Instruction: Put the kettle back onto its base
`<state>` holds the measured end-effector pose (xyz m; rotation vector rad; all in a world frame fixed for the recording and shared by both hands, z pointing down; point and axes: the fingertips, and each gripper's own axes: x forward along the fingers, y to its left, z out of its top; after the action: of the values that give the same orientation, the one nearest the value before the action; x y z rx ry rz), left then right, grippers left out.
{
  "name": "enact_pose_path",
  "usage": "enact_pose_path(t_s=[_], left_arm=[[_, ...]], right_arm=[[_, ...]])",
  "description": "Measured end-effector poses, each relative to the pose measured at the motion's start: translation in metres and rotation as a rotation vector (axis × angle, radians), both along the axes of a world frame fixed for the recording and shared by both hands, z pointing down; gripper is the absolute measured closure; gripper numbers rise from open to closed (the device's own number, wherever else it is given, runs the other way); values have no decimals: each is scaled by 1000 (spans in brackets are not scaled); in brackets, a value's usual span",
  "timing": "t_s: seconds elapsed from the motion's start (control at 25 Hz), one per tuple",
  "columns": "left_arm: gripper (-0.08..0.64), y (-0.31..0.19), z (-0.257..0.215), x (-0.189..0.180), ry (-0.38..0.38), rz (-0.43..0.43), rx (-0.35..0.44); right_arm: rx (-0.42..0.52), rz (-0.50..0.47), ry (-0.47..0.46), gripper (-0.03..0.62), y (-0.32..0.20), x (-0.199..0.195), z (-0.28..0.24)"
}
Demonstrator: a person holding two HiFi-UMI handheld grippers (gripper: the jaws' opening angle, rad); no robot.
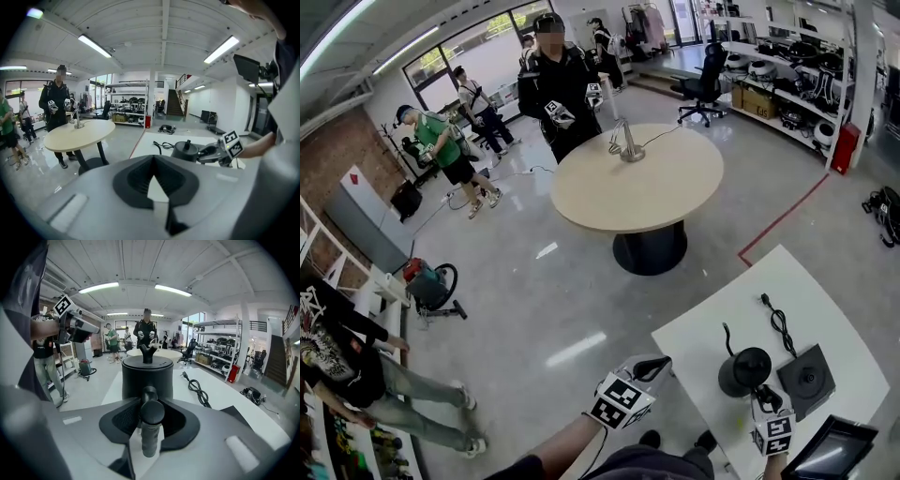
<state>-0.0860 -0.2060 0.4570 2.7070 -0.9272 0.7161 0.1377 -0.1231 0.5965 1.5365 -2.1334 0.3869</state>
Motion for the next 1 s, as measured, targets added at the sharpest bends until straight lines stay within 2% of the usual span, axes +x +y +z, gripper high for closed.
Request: enact_pose_path(t_s=[0.24,0.4,0.52,0.72,0.84,1.0], left_arm=[[561,4,-3,-1,-3,4,0],[561,10,-3,-3,-9,5,-2],[561,24,3,-9,-6,11,-8],[561,24,-21,-31,10,4,42],[561,18,-21,-38,4,-25,35],[561,23,-3,-27,5,-24,5]], right_arm=[[-5,-2,-36,482,-2,2,-2],[4,7,-92,471,-3,4,-2],[-11,21,-108,486,10,2,4],[6,64,-126,489,6,-13,-14],[29,33,-158,489,-9,-27,-22],[22,38,-158,489,-8,-19,-21]])
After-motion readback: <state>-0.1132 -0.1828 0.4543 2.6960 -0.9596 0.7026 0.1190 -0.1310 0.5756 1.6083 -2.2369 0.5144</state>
